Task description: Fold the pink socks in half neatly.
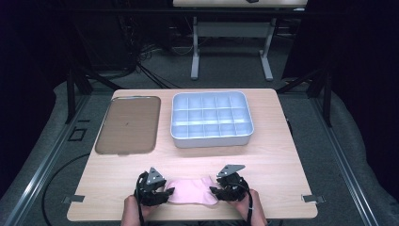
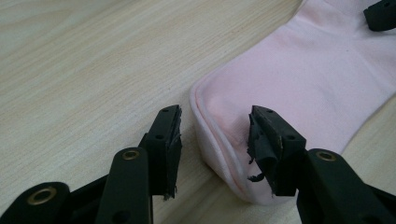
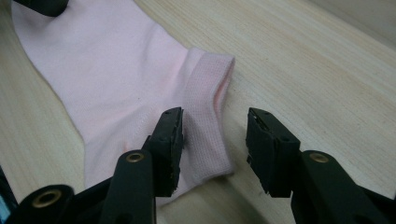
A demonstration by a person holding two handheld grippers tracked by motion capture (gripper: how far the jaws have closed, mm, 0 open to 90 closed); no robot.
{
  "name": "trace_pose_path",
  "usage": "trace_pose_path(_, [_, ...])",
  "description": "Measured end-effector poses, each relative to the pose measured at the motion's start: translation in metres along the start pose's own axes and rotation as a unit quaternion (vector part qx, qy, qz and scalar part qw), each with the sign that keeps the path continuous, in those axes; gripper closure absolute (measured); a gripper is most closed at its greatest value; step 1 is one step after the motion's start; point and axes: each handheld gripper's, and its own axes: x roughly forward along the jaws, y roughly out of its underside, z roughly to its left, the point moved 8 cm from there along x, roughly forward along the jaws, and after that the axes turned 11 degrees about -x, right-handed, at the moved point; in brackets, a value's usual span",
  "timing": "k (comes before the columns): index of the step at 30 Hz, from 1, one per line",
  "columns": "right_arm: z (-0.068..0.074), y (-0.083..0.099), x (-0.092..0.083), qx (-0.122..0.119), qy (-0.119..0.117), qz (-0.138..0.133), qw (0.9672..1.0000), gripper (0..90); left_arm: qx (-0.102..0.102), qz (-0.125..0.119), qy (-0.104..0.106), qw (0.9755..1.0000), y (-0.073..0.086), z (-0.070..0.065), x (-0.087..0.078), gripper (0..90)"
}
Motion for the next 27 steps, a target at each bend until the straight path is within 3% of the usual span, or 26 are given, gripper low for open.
trace_pose_path(9, [0.0029, 0.0004, 0.0004, -0.027, -0.007, -0.008, 0.9996, 65.2, 0.007, 0.005, 0.006, 0.9999, 0.0006, -0.0013, 0.0005, 63.6])
trace_pose_path(21, [0.0019, 0.0003, 0.0004, -0.011, -0.017, -0.008, 0.9998, 77.9, 0.015, 0.010, 0.003, 0.9998, 0.0007, -0.0040, 0.0012, 71.7])
trace_pose_path(27, [0.0034, -0.0007, 0.0007, -0.008, -0.016, -0.004, 0.9998, 80.0, 0.027, 0.017, -0.003, 0.9995, 0.0005, -0.0065, 0.0008, 74.3])
